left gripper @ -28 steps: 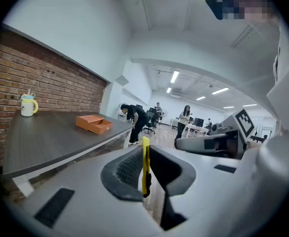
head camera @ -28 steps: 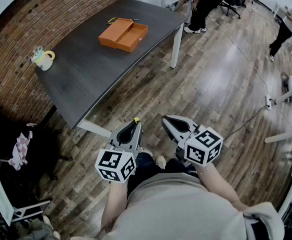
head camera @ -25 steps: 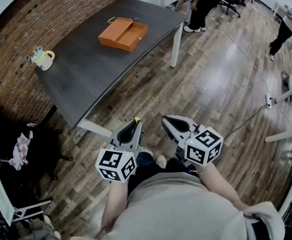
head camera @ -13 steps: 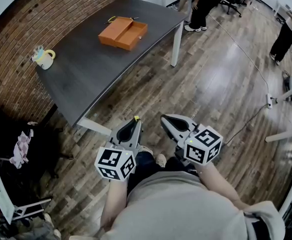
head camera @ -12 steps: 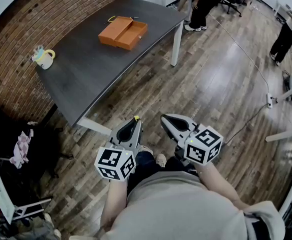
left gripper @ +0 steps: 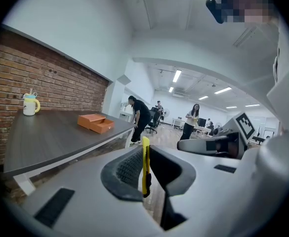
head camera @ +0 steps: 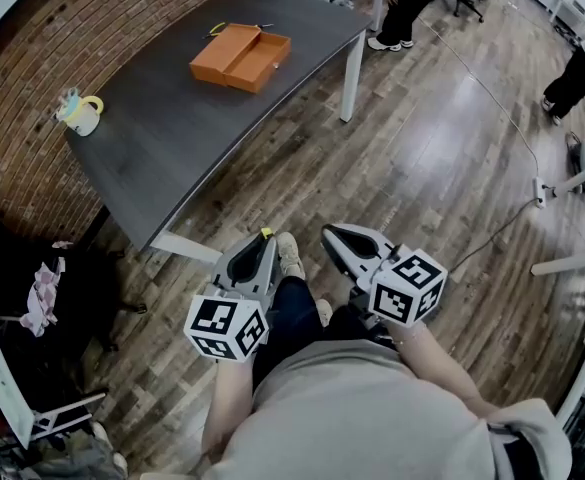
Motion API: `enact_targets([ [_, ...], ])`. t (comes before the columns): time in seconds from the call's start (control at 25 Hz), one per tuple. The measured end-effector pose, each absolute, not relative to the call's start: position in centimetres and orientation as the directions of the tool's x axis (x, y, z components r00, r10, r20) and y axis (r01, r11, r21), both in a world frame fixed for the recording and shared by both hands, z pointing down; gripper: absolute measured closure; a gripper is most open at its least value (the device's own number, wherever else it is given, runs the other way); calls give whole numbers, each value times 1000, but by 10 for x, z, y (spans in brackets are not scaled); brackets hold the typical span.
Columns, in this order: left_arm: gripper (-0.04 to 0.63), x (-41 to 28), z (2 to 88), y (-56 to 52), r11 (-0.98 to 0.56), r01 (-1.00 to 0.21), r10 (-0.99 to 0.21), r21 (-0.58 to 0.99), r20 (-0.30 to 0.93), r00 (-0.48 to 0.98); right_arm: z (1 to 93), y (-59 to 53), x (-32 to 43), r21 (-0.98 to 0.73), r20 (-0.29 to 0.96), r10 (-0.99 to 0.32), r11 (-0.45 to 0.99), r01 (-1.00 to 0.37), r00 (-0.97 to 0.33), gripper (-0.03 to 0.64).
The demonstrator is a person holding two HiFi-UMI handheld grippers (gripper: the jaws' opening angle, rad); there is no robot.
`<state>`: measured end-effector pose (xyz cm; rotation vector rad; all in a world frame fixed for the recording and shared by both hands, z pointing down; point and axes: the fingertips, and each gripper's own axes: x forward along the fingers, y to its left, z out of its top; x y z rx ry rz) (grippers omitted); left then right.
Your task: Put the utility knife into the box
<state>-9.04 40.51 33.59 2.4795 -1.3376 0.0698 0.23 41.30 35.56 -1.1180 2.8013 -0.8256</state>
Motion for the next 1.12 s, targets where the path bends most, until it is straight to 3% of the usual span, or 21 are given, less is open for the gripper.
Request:
enact_targets([
  [0.76, 540, -87, 344, 234, -573, -768, -749, 287, 199, 632, 375, 260, 13, -496, 235, -681, 529, -688, -693, 611],
  [1.12, 540, -101, 327, 129, -617, -742, -730, 262, 161, 664, 358, 156, -8, -472, 196, -708, 538, -699, -678, 611],
])
